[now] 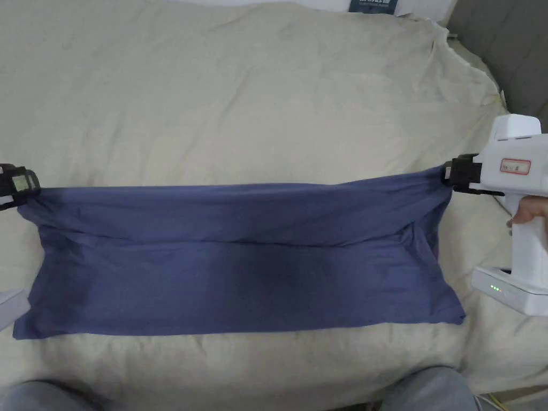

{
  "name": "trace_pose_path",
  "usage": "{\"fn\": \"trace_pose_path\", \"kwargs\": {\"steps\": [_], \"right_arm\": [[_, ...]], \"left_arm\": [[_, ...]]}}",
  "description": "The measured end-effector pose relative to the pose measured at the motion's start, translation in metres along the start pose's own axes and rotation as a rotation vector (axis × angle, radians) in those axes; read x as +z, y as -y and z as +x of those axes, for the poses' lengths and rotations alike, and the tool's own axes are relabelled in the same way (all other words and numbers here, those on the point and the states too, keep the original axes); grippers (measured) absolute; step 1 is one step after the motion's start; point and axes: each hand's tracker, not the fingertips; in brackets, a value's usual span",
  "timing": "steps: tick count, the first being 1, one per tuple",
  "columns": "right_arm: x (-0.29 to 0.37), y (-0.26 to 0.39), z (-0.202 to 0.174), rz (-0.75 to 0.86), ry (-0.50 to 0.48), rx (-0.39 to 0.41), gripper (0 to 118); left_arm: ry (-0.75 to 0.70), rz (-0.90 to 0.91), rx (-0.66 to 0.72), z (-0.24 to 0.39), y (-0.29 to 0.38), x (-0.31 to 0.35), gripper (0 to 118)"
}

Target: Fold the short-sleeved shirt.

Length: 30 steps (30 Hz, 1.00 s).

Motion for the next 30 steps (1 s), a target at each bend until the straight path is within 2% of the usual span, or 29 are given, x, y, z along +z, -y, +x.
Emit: {"fn": "trace_pose_path", "kwargs": {"steps": [6,11,14,19,20,22,23,24,25,26,27,30], "right_arm": [[0.001,0.058,0.005,-0.067,0.038,0.028,2],[-0.014,0.109,0.014,-0.159,0.067,-0.033,2],[-0.025,0.133,0.016,-0.223,0.093,-0.043,2],[-0.036,0.152,0.015,-0.253,0.113,-0.073,2],[-0.035,0.152,0.014,-0.249,0.115,-0.074,2],[-0.033,0.148,0.016,-0.246,0.108,-0.080,5],[-0.030,0.144,0.017,-0.247,0.095,-0.082,15],[-0.023,0.140,0.017,-0.233,0.096,-0.078,46],[-0.017,0.135,0.017,-0.212,0.102,-0.063,75],[-0.008,0.127,0.016,-0.169,0.126,-0.033,98],[0.002,0.117,0.014,-0.115,0.151,-0.007,110],[0.033,0.084,0.001,0.083,0.189,0.064,110]], "left_arm": [[-0.014,-0.042,-0.016,-0.020,0.042,0.000,0],[-0.059,-0.147,0.014,-0.041,0.095,-0.011,0],[-0.090,-0.207,-0.006,-0.049,0.120,-0.025,0],[-0.107,-0.217,0.022,-0.058,0.130,-0.034,0],[-0.112,-0.215,0.030,-0.060,0.126,-0.034,3],[-0.113,-0.205,0.013,-0.061,0.121,-0.033,22],[-0.149,-0.201,-0.002,-0.063,0.116,-0.031,42],[-0.187,-0.204,-0.008,-0.066,0.110,-0.029,78],[-0.195,-0.184,0.007,-0.063,0.104,-0.023,101],[-0.197,-0.129,0.025,-0.065,0.095,-0.015,115],[-0.175,-0.052,0.034,-0.064,0.083,-0.005,118],[-0.123,0.069,0.027,-0.049,0.050,0.020,118]]}}
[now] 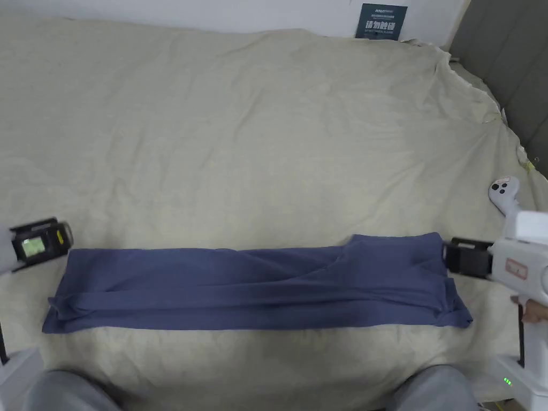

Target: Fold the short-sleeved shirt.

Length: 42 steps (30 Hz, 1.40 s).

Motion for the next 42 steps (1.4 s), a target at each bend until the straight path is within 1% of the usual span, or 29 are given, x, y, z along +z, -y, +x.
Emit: {"fn": "trace_pose_path", "kwargs": {"steps": [1,3,6,8,11,14,16,17,18,19,20,21,22,23,27,31,33,35,38,40,41,42], "right_arm": [[0.011,-0.012,-0.004,0.066,0.002,0.010,110],[0.032,-0.030,-0.013,0.193,-0.012,-0.009,110],[0.059,-0.045,-0.032,0.368,-0.034,-0.034,113],[0.069,-0.050,-0.044,0.434,-0.050,-0.034,117],[0.081,-0.050,-0.061,0.485,-0.102,-0.052,118],[0.085,-0.046,-0.073,0.491,-0.107,-0.061,118],[0.086,-0.042,-0.078,0.480,-0.136,-0.072,117],[0.086,-0.039,-0.079,0.468,-0.163,-0.083,116],[0.085,-0.037,-0.080,0.459,-0.187,-0.093,108],[0.086,-0.035,-0.082,0.458,-0.194,-0.096,95],[0.086,-0.034,-0.084,0.453,-0.200,-0.094,74],[0.085,-0.032,-0.086,0.452,-0.199,-0.081,32],[0.085,-0.031,-0.089,0.455,-0.193,-0.074,5],[0.084,-0.029,-0.090,0.458,-0.172,-0.072,0],[0.081,-0.026,-0.086,0.449,-0.191,-0.093,0],[0.081,-0.027,-0.084,0.448,-0.196,-0.093,0],[0.081,-0.028,-0.082,0.449,-0.200,-0.088,0],[0.082,-0.031,-0.085,0.446,-0.199,-0.079,0],[0.082,-0.034,-0.087,0.438,-0.199,-0.078,0],[0.082,-0.034,-0.087,0.437,-0.196,-0.076,0],[0.082,-0.035,-0.088,0.432,-0.193,-0.073,0],[0.082,-0.035,-0.090,0.429,-0.193,-0.071,0]], "left_arm": [[0.001,0.061,-0.017,0.008,-0.009,0.008,118],[-0.034,0.255,-0.063,0.029,-0.017,0.025,118],[-0.037,0.446,-0.129,0.056,-0.021,0.045,118],[-0.031,0.544,-0.189,0.073,-0.014,0.055,118],[0.009,0.593,-0.212,0.089,-0.009,0.063,118],[0.052,0.583,-0.215,0.097,-0.005,0.067,116],[0.080,0.585,-0.224,0.100,-0.001,0.070,113],[0.098,0.583,-0.233,0.101,0.001,0.073,103],[0.111,0.579,-0.244,0.103,0.003,0.074,77],[0.119,0.568,-0.254,0.104,0.003,0.074,51],[0.134,0.558,-0.260,0.104,0.003,0.074,28],[0.135,0.555,-0.261,0.104,0.005,0.073,8],[0.135,0.550,-0.262,0.105,0.006,0.073,0],[0.140,0.541,-0.262,0.106,0.006,0.072,0],[0.157,0.520,-0.248,0.105,0.008,0.070,0],[0.163,0.495,-0.242,0.103,0.007,0.068,0],[0.179,0.473,-0.205,0.098,0.003,0.066,0],[0.259,0.386,-0.099,0.085,-0.009,0.061,0],[0.411,0.246,0.109,0.055,-0.028,0.043,1],[0.453,0.168,0.180,0.035,-0.036,0.029,18],[0.457,0.127,0.201,0.025,-0.038,0.021,35],[0.449,0.108,0.213,0.016,-0.038,0.015,67]]}}
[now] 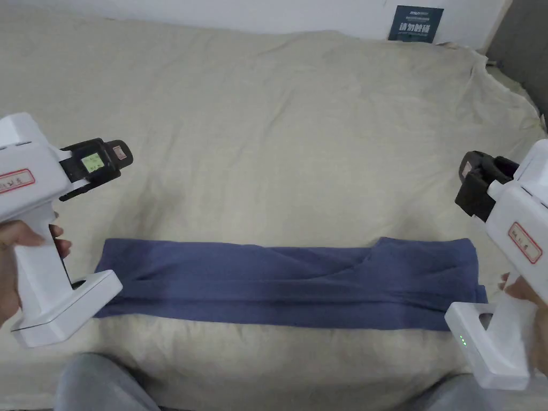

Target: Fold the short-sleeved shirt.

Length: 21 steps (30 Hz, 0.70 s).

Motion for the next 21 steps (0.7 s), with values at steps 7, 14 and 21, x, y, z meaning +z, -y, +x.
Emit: {"fn": "trace_pose_path", "kwargs": {"steps": [7,14,21], "right_arm": [[-0.004,0.007,-0.003,-0.033,0.016,-0.037,0],[-0.007,0.013,-0.006,-0.077,0.035,-0.029,0],[-0.012,0.016,-0.009,-0.095,0.050,-0.028,0]], "left_arm": [[0.058,-0.096,0.196,-0.078,0.015,-0.008,118],[-0.059,-0.239,0.340,-0.136,0.060,-0.019,118],[-0.016,-0.343,0.416,-0.151,0.088,-0.027,116]]}}
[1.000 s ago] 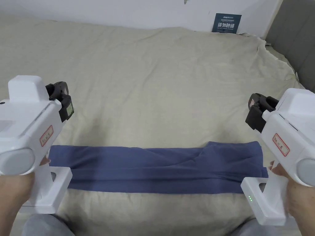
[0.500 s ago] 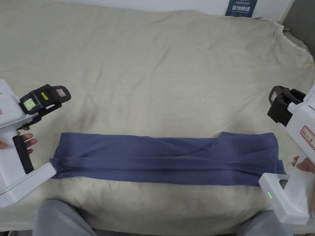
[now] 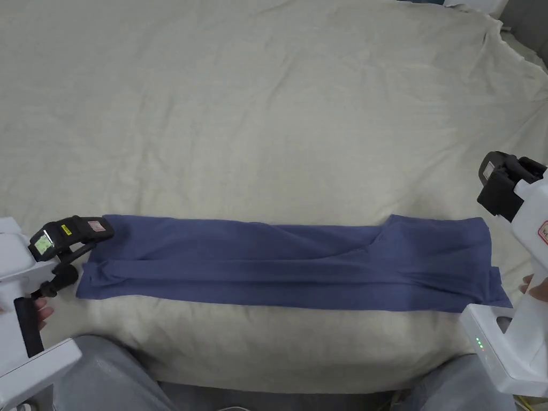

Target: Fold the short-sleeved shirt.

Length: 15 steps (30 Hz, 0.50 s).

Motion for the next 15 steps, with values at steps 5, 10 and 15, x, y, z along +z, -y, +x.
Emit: {"fn": "trace_pose_path", "kwargs": {"steps": [5,10,15], "right_arm": [[-0.002,0.003,-0.003,-0.014,-0.007,-0.001,0],[-0.003,0.003,-0.004,-0.021,-0.015,0.002,0],[-0.002,0.003,-0.003,-0.021,-0.016,0.005,0]], "left_arm": [[0.049,-0.027,-0.010,0.006,0.000,-0.002,74],[-0.109,-0.053,-0.112,0.014,0.008,-0.015,18],[-0.187,-0.048,-0.118,0.024,0.004,-0.019,8]]}}
